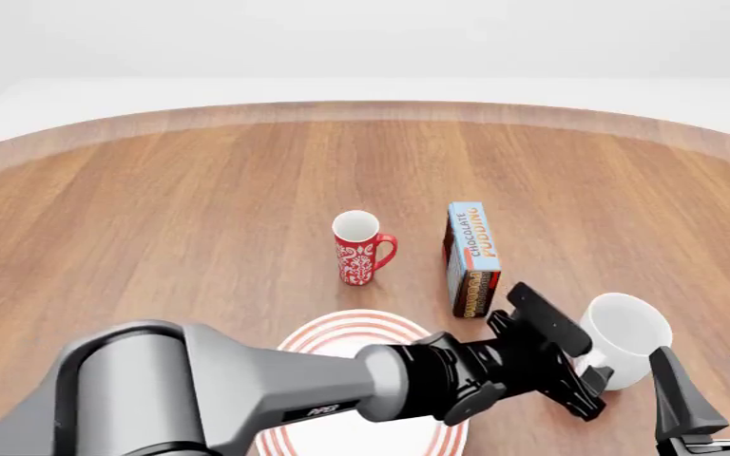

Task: Pick up the white mug and put it on the plate, and put the chocolate pudding to the right of the plate.

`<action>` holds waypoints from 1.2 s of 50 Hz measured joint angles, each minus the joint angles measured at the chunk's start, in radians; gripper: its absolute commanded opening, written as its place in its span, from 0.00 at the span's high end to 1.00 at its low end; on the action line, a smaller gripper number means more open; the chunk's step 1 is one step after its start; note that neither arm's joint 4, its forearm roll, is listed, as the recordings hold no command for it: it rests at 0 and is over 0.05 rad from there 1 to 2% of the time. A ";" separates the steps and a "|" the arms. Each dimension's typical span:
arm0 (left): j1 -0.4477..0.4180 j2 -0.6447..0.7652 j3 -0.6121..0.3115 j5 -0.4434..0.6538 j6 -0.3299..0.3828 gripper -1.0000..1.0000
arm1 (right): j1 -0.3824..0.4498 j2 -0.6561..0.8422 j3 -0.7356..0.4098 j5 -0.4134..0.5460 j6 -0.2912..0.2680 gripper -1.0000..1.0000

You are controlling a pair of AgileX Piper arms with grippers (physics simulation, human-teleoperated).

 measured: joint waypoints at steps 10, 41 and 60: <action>0.000 0.022 -0.029 0.028 0.008 0.00 | 0.000 0.000 0.000 0.000 0.000 0.00; -0.007 0.098 -0.125 0.116 0.035 0.00 | 0.000 0.000 0.000 0.000 0.000 0.00; -0.012 0.138 -0.174 0.162 0.055 0.00 | -0.001 0.038 0.001 -0.040 0.008 0.00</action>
